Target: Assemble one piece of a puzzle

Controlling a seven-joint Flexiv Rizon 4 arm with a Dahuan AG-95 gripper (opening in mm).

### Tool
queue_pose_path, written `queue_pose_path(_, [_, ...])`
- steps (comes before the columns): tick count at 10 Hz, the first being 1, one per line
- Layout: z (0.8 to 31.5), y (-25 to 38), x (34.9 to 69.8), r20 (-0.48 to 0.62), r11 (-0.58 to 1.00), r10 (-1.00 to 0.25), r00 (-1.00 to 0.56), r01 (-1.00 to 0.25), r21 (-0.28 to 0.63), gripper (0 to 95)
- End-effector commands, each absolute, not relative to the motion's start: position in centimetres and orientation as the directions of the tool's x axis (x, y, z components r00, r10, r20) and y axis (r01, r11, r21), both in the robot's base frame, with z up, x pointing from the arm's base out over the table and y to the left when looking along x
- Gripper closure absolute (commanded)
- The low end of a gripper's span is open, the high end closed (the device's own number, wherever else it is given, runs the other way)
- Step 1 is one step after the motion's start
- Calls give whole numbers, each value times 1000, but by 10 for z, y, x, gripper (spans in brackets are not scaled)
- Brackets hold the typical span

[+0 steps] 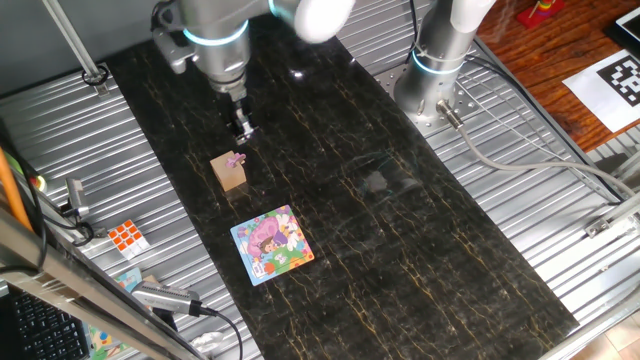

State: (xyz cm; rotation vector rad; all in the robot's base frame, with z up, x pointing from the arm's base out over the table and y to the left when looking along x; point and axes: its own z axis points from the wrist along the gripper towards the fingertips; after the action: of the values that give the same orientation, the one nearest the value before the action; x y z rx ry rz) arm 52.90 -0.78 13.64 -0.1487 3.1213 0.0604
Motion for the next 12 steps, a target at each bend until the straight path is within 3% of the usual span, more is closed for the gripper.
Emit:
queue_pose_path(1, [127, -9, 538, -12, 995, -95, -995, -95, 34, 950])
queue_pose_path(9, [94, -12, 549, -12, 990, -137, -990, -138, 27, 950])
queue_pose_path(10, [92, -12, 549, -17, 988, -150, -988, -151, 26, 760])
queue_pose_path(12, [87, -12, 549, -23, 987, -155, -988, -156, 26, 760])
